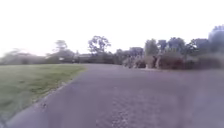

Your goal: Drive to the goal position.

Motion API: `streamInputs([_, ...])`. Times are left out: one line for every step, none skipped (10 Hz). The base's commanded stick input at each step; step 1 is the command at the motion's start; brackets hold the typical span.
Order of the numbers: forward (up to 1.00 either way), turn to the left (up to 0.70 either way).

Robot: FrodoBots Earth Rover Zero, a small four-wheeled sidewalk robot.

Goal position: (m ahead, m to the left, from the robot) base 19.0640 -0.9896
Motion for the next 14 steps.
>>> streamInputs([0.7, 0.0])
streamInputs([0.7, 0.0])
streamInputs([0.7, 0.0])
streamInputs([0.7, 0.0])
streamInputs([0.7, 0.0])
streamInputs([0.7, 0.0])
streamInputs([0.7, 0.0])
streamInputs([0.7, 0.0])
streamInputs([0.7, 0.0])
streamInputs([0.7, -0.35])
streamInputs([0.7, -0.35])
streamInputs([0.7, -0.35])
streamInputs([0.7, -0.35])
streamInputs([0.7, -0.35])
